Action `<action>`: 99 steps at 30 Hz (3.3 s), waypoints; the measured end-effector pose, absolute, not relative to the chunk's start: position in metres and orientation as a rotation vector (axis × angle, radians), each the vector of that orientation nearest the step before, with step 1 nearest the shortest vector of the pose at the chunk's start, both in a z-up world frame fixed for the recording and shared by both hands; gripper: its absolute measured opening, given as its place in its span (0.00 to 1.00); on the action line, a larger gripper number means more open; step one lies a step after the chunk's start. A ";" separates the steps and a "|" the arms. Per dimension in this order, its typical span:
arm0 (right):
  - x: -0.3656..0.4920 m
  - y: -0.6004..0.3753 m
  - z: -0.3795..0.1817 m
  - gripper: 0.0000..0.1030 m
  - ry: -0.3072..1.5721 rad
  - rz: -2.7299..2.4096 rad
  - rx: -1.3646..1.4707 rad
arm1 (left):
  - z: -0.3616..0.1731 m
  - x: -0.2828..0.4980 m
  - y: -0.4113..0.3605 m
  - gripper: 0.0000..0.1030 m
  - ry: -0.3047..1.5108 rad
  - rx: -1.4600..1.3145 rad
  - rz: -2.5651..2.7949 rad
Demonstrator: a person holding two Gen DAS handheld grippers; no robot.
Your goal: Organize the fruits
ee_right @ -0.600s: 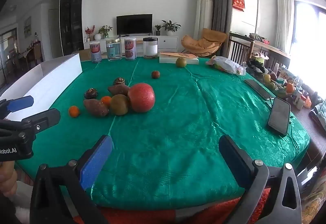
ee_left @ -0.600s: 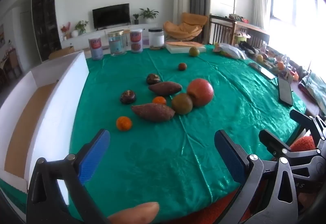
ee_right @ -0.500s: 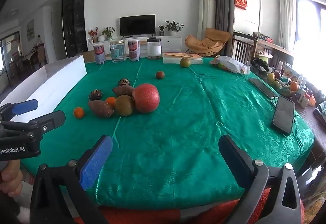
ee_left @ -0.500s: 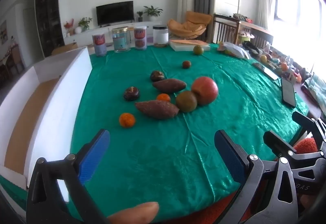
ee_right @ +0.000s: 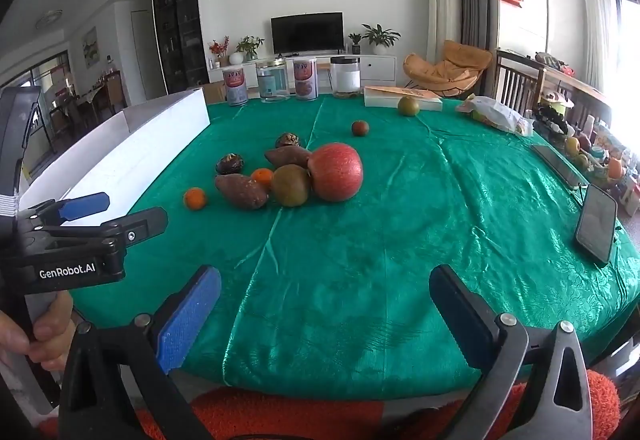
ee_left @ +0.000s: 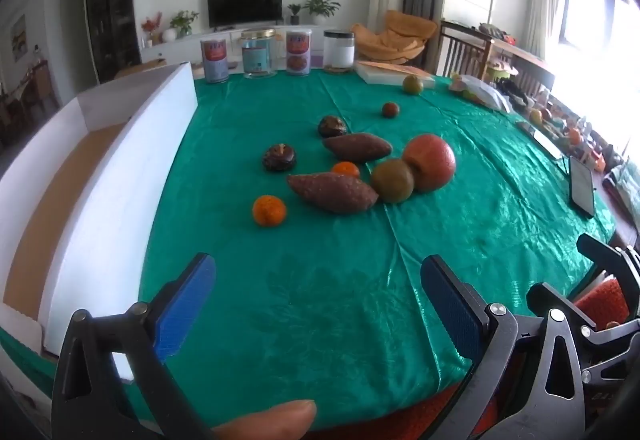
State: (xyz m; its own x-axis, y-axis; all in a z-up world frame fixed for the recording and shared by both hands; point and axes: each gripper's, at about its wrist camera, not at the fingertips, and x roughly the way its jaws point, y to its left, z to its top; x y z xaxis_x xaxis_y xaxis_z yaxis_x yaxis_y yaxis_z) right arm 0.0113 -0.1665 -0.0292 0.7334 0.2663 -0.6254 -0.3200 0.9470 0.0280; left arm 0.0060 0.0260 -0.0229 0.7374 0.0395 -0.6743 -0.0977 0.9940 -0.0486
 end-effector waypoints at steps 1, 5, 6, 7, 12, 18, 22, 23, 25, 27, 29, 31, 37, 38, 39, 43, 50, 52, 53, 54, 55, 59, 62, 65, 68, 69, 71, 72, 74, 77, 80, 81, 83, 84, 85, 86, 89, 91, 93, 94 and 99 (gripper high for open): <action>0.012 -0.166 -0.030 1.00 0.683 0.313 -0.085 | -0.023 0.006 0.027 0.99 0.738 -0.085 0.075; 0.017 -0.175 -0.033 1.00 0.697 0.292 -0.062 | -0.023 0.005 0.026 0.99 0.738 -0.078 0.079; 0.018 -0.177 -0.032 1.00 0.696 0.287 -0.058 | -0.024 0.005 0.027 0.99 0.738 -0.078 0.081; 0.018 -0.179 -0.032 1.00 0.696 0.284 -0.054 | -0.024 0.005 0.027 0.99 0.741 -0.079 0.081; 0.032 -0.189 -0.008 1.00 0.857 0.206 -0.190 | -0.022 0.004 0.030 0.99 0.732 -0.078 0.088; 0.008 -0.183 0.059 1.00 0.967 0.145 -0.654 | -0.014 0.005 0.038 0.99 0.691 -0.102 0.098; 0.017 -0.162 0.033 1.00 0.975 0.379 -0.421 | -0.014 0.008 0.035 0.99 0.703 -0.108 0.099; 0.021 -0.155 0.017 1.00 0.944 0.404 -0.353 | -0.015 0.008 0.035 1.00 0.708 -0.104 0.101; 0.028 -0.143 -0.017 1.00 0.850 0.386 -0.261 | -0.018 0.008 0.037 1.00 0.716 -0.094 0.109; 0.024 -0.135 -0.046 1.00 0.735 0.309 -0.218 | -0.024 0.008 0.040 1.00 0.730 -0.087 0.127; 0.023 -0.130 -0.065 1.00 0.761 0.302 -0.185 | -0.031 0.009 0.044 1.00 0.744 -0.083 0.139; 0.023 -0.128 -0.069 1.00 0.779 0.321 -0.150 | -0.040 0.009 0.048 1.00 0.748 -0.079 0.148; 0.030 -0.131 -0.071 1.00 0.704 0.252 -0.175 | -0.071 0.024 0.044 1.00 0.831 -0.057 0.154; 0.034 -0.135 -0.074 1.00 0.721 0.246 -0.151 | -0.074 0.026 0.041 1.00 0.836 -0.046 0.147; 0.038 -0.139 -0.078 1.00 0.741 0.245 -0.127 | -0.076 0.026 0.038 0.99 0.843 -0.030 0.143; 0.047 -0.148 -0.089 1.00 0.776 0.213 -0.103 | -0.090 0.031 0.033 1.00 0.895 -0.014 0.136; 0.050 -0.149 -0.100 1.00 0.793 0.207 -0.118 | -0.100 0.033 0.040 1.00 0.928 -0.065 0.121; 0.052 -0.148 -0.104 1.00 0.814 0.210 -0.118 | -0.101 0.033 0.040 1.00 0.922 -0.067 0.121; 0.054 -0.148 -0.106 1.00 0.825 0.211 -0.115 | -0.101 0.033 0.040 1.00 0.920 -0.068 0.122; 0.055 -0.148 -0.109 1.00 0.839 0.210 -0.113 | -0.102 0.034 0.040 1.00 0.919 -0.069 0.123; 0.055 -0.149 -0.110 1.00 0.836 0.211 -0.103 | -0.102 0.033 0.041 1.00 0.920 -0.070 0.124; 0.053 -0.150 -0.109 1.00 0.832 0.210 -0.106 | -0.102 0.034 0.041 1.00 0.917 -0.070 0.123; 0.052 -0.151 -0.109 1.00 0.828 0.210 -0.106 | -0.102 0.033 0.041 1.00 0.916 -0.070 0.123; 0.053 -0.151 -0.109 1.00 0.827 0.207 -0.105 | -0.102 0.034 0.041 1.00 0.921 -0.071 0.120; 0.053 -0.150 -0.108 1.00 0.828 0.201 -0.103 | -0.102 0.035 0.041 1.00 0.928 -0.071 0.119; 0.053 -0.150 -0.108 1.00 0.830 0.200 -0.104 | -0.101 0.036 0.041 1.00 0.930 -0.072 0.119; 0.054 -0.150 -0.108 1.00 0.832 0.200 -0.105 | -0.101 0.036 0.041 1.00 0.932 -0.071 0.119; 0.054 -0.149 -0.108 1.00 0.833 0.200 -0.105 | -0.101 0.037 0.041 1.00 0.932 -0.071 0.119; 0.055 -0.149 -0.108 1.00 0.834 0.200 -0.107 | -0.101 0.037 0.041 1.00 0.932 -0.071 0.120; 0.055 -0.149 -0.108 1.00 0.833 0.200 -0.106 | -0.101 0.037 0.041 1.00 0.932 -0.071 0.120; 0.055 -0.149 -0.108 1.00 0.833 0.199 -0.106 | -0.101 0.037 0.041 1.00 0.933 -0.071 0.121; 0.055 -0.149 -0.108 1.00 0.833 0.199 -0.106 | -0.101 0.037 0.041 1.00 0.933 -0.071 0.123; 0.055 -0.149 -0.108 1.00 0.833 0.199 -0.106 | -0.102 0.038 0.041 1.00 0.933 -0.070 0.123; 0.055 -0.149 -0.108 1.00 0.833 0.199 -0.106 | -0.102 0.038 0.041 1.00 0.933 -0.070 0.123; 0.055 -0.149 -0.108 1.00 0.833 0.200 -0.107 | -0.102 0.038 0.041 1.00 0.934 -0.070 0.123; 0.055 -0.149 -0.108 1.00 0.833 0.200 -0.107 | -0.102 0.038 0.041 1.00 0.933 -0.070 0.123; 0.055 -0.149 -0.108 1.00 0.832 0.200 -0.107 | -0.101 0.038 0.041 1.00 0.933 -0.071 0.124; 0.055 -0.149 -0.108 1.00 0.833 0.200 -0.107 | -0.101 0.038 0.041 1.00 0.933 -0.070 0.124; 0.055 -0.149 -0.108 1.00 0.832 0.200 -0.107 | -0.102 0.038 0.041 1.00 0.933 -0.070 0.123; 0.055 -0.149 -0.108 1.00 0.833 0.200 -0.107 | -0.102 0.038 0.041 1.00 0.933 -0.070 0.123; 0.055 -0.150 -0.108 1.00 0.833 0.200 -0.107 | -0.101 0.038 0.041 1.00 0.934 -0.070 0.124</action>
State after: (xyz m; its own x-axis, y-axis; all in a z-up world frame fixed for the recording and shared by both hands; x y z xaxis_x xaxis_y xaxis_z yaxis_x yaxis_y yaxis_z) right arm 0.0546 -0.1496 -0.1082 0.6556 0.1338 -0.7432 -0.2177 0.9759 -0.0163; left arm 0.0379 0.0410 -0.1014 0.5886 0.0755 -0.8049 -0.1365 0.9906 -0.0069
